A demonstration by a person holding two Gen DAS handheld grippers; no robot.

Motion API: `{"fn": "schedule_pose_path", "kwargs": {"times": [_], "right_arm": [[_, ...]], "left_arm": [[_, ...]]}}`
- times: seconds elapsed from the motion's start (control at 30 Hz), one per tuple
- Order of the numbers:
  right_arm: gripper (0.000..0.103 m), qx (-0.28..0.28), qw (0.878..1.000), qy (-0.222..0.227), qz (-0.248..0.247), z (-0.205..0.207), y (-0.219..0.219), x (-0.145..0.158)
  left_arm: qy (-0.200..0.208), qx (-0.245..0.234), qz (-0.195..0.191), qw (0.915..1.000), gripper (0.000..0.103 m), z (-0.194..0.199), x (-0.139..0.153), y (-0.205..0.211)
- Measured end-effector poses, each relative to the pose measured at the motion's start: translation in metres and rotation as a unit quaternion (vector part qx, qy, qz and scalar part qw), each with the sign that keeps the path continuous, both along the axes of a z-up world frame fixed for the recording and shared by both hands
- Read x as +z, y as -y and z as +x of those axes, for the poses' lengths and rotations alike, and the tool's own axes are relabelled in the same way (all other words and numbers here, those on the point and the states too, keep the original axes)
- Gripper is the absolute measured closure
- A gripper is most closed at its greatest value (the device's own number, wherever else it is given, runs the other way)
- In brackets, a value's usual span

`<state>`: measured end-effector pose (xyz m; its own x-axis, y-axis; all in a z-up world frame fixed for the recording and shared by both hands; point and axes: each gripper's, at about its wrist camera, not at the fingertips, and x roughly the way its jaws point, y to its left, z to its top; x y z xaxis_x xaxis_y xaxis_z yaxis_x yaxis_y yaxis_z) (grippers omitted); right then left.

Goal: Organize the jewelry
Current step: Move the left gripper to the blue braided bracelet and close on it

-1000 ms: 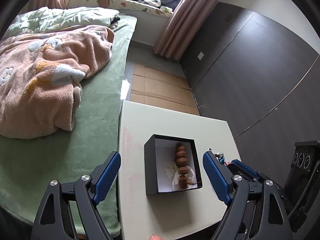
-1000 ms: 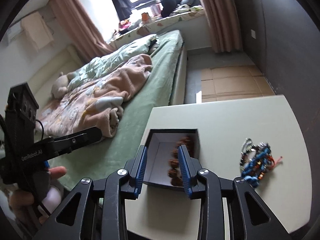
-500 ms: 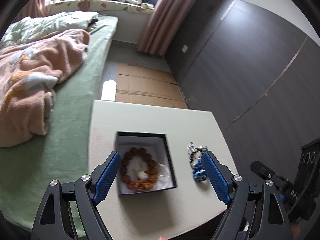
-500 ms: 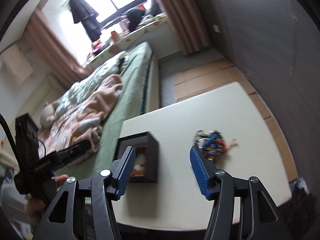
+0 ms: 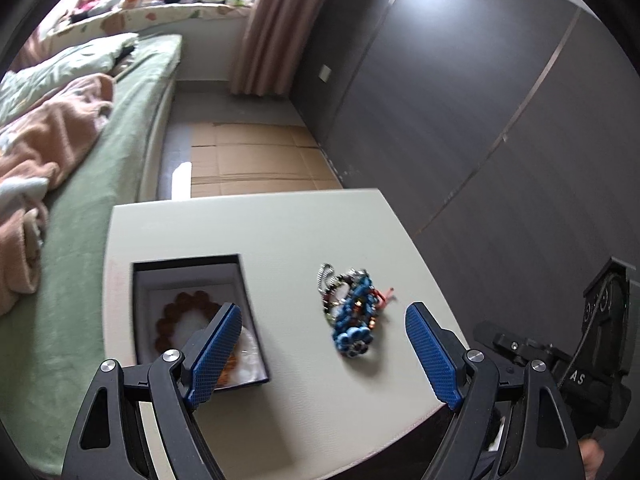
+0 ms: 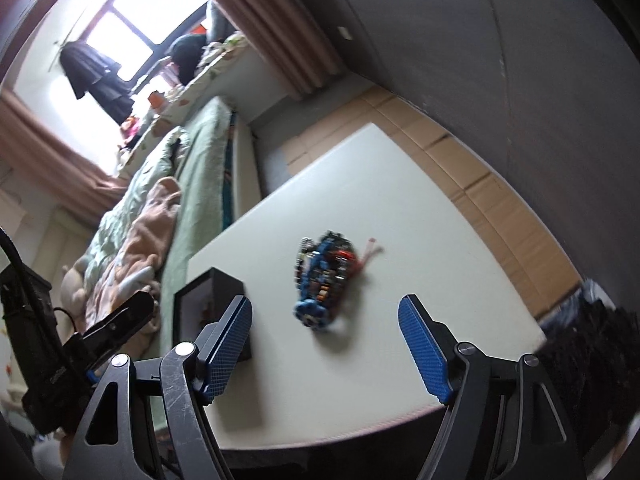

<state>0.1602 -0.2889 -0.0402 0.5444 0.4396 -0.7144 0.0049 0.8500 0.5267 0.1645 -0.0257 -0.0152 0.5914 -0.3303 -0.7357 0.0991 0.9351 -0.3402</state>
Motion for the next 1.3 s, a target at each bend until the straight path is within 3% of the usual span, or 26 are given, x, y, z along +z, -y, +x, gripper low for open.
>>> {"fn": "schedule_pose_path", "kwargs": {"times": [0.27, 0.5, 0.93, 1.17, 1.3], "right_arm": [[0.027, -0.05, 0.998, -0.029, 0.018, -0.007, 0.035, -0.02], [0.027, -0.063, 0.997, -0.04, 0.014, -0.003, 0.04, -0.027], [0.027, -0.054, 0.996, -0.069, 0.009, 0.016, 0.034, -0.045], [0.027, -0.054, 0.994, -0.093, 0.016, 0.022, 0.037, -0.056], [0.027, -0.057, 0.993, -0.096, 0.023, 0.021, 0.039, -0.058]], "left_arm": [[-0.015, -0.054, 0.043, 0.9975, 0.018, 0.006, -0.023, 0.048], [-0.042, -0.092, 0.09, 0.9908, 0.019, 0.012, -0.053, 0.085], [-0.07, -0.095, 0.144, 0.9824, 0.019, 0.027, -0.096, 0.106], [-0.081, -0.092, 0.14, 0.9826, 0.026, 0.034, -0.103, 0.104], [-0.087, -0.095, 0.136, 0.9824, 0.043, 0.038, -0.107, 0.105]]}}
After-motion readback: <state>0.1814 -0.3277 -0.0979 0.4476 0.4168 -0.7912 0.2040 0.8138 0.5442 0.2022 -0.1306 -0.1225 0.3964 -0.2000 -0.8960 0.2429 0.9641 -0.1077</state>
